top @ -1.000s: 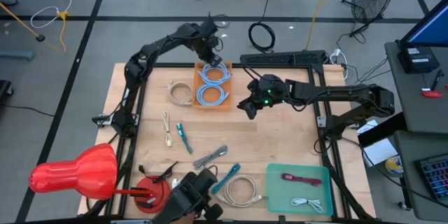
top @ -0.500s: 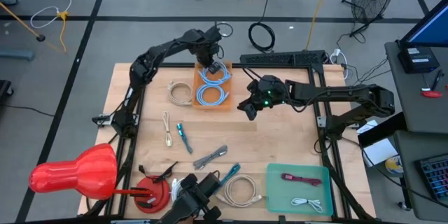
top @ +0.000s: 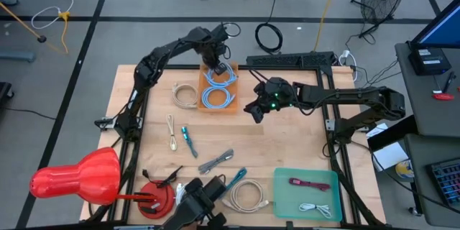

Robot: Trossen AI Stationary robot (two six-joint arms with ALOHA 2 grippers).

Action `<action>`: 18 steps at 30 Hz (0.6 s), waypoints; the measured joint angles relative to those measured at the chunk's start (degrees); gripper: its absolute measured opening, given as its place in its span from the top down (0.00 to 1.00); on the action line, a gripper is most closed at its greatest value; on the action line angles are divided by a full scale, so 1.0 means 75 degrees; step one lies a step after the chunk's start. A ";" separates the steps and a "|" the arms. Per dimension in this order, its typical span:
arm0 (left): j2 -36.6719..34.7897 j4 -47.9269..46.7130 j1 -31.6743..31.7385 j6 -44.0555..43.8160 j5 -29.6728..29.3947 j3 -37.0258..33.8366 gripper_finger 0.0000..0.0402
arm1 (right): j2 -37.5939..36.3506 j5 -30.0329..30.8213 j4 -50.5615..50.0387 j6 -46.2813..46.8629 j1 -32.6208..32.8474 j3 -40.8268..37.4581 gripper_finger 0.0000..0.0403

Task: Pick & Place USB Port
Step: Put the blue usb cable into the orange bin

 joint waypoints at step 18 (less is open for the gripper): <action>-0.0003 0.0153 0.0294 0.0217 -0.0494 0.0109 1.00 | 0.0000 0.0024 0.0061 0.0009 -0.0002 0.0000 0.77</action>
